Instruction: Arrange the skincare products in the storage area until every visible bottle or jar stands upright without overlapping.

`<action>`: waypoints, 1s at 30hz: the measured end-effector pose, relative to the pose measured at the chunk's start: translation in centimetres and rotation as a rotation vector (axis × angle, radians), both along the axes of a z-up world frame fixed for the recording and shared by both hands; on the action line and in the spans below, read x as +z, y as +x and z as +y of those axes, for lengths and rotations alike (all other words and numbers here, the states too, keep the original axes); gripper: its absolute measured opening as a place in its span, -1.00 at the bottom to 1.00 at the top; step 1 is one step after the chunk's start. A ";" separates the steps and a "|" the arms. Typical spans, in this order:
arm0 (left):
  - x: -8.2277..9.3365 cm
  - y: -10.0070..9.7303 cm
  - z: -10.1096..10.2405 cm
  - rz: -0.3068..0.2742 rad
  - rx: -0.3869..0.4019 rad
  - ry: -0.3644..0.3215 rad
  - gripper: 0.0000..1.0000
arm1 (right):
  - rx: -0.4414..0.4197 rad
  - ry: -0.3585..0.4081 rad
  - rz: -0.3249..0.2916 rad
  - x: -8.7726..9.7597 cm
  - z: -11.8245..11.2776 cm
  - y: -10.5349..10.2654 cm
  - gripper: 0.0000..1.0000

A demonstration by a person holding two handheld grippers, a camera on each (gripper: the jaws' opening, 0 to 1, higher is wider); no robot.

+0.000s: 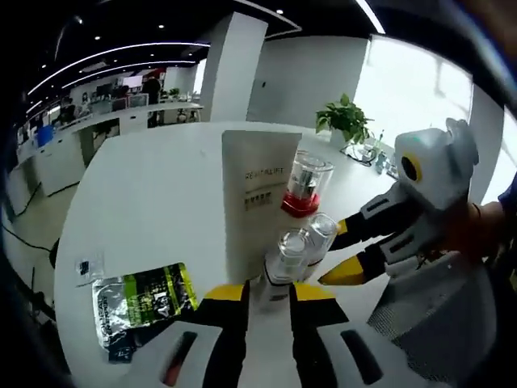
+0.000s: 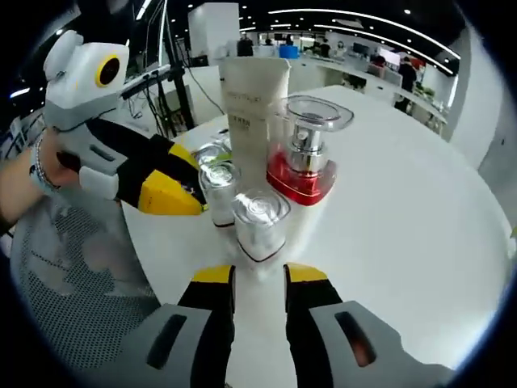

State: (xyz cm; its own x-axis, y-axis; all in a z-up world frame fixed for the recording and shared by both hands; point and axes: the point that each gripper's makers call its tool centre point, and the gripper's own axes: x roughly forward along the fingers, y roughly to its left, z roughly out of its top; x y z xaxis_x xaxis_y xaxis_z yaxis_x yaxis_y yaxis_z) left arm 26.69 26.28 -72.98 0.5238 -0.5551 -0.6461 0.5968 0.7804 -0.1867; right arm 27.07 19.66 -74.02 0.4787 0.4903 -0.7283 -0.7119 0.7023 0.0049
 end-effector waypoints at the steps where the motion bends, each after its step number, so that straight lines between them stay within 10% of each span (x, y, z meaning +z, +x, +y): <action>1: -0.3 -0.1 -0.1 0.000 -0.012 0.019 -0.59 | 0.004 0.001 -0.001 0.0 0.0 0.1 -0.57; 30: -0.5 -0.2 -1.6 0.011 0.011 -0.018 -0.68 | 0.063 0.009 -0.037 0.0 0.7 0.5 -0.68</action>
State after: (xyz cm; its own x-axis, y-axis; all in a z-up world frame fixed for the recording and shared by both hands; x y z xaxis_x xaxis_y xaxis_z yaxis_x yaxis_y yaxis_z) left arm 26.50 24.72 -73.51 0.5230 -0.5609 -0.6418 0.5862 0.7833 -0.2069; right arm 27.56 20.38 -73.99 0.4731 0.5269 -0.7061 -0.7543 0.6564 -0.0156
